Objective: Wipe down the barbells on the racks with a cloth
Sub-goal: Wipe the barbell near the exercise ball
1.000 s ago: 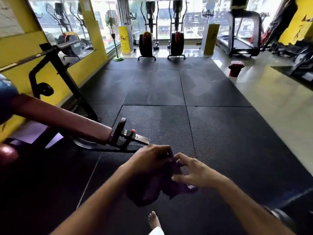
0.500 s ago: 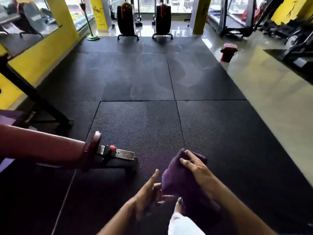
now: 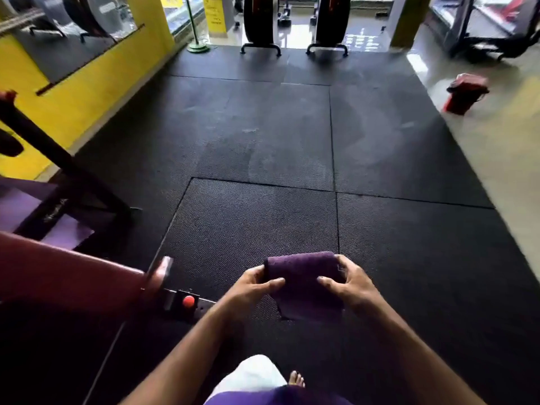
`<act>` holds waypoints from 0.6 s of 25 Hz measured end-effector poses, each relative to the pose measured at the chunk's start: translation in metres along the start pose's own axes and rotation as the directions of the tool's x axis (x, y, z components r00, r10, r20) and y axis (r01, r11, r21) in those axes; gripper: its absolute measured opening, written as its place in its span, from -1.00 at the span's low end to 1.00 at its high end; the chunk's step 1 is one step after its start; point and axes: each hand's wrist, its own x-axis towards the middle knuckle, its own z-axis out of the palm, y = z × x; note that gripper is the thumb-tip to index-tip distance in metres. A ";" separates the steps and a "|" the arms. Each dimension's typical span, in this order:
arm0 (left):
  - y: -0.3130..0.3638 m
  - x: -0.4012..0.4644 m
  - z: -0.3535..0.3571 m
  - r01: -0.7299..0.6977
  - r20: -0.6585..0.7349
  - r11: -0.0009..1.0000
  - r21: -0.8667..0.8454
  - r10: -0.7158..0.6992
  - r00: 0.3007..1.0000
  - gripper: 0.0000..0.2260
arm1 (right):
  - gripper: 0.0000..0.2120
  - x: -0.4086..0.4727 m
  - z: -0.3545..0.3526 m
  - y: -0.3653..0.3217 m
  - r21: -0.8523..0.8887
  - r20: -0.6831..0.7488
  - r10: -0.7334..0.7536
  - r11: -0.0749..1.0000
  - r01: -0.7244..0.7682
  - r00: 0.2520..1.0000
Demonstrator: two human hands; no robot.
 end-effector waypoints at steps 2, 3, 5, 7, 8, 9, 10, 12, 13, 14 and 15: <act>0.017 0.036 -0.017 0.007 -0.163 1.000 0.025 -0.003 0.987 -0.74 | -0.73 0.060 -0.003 -0.013 -0.158 0.001 0.018 0.987 -0.018 1.000; 0.022 0.049 -0.022 0.015 -0.236 1.000 0.018 -0.010 0.972 -0.81 | -0.72 0.083 -0.001 -0.023 -0.197 -0.013 0.035 0.980 -0.037 0.999; 0.039 0.081 -0.038 0.047 -0.386 0.999 0.000 -0.043 0.922 -0.82 | -0.62 0.138 0.006 -0.037 -0.193 -0.034 0.054 0.979 -0.060 0.998; 0.052 0.109 -0.058 0.084 -0.475 0.995 -0.059 -0.102 0.874 -0.65 | -0.46 0.193 0.012 -0.039 -0.123 0.058 0.048 0.992 -0.041 0.997; 0.058 0.123 -0.071 0.091 -0.478 0.993 -0.078 -0.117 0.871 -0.58 | -0.39 0.217 0.014 -0.042 -0.108 0.153 0.029 0.994 -0.013 0.988; 0.067 0.137 -0.084 0.099 -0.447 0.991 -0.090 -0.129 0.885 -0.52 | -0.35 0.241 0.013 -0.050 -0.154 0.258 0.004 0.987 0.037 0.966; 0.079 0.148 -0.094 0.123 -0.374 0.989 -0.087 -0.147 0.916 -0.47 | -0.31 0.262 0.012 -0.056 -0.249 0.358 -0.023 0.961 0.119 0.933; 0.098 0.172 -0.121 0.125 -0.254 0.989 0.082 -0.101 0.962 -0.39 | -0.34 0.305 0.010 -0.069 -0.473 0.513 -0.070 0.808 0.351 0.855; 0.109 0.189 -0.137 0.116 -0.240 0.960 0.255 -0.053 0.969 -0.41 | -0.42 0.330 0.013 -0.078 -0.546 0.555 -0.072 0.721 0.428 0.829; 0.120 0.210 -0.154 0.115 -0.255 0.886 0.449 0.004 0.967 -0.46 | -0.53 0.354 0.016 -0.089 -0.583 0.561 -0.086 0.664 0.467 0.823; 0.130 0.230 -0.172 0.095 -0.266 0.807 0.583 0.079 0.961 -0.53 | -0.66 0.377 0.021 -0.102 -0.604 0.533 -0.129 0.635 0.482 0.836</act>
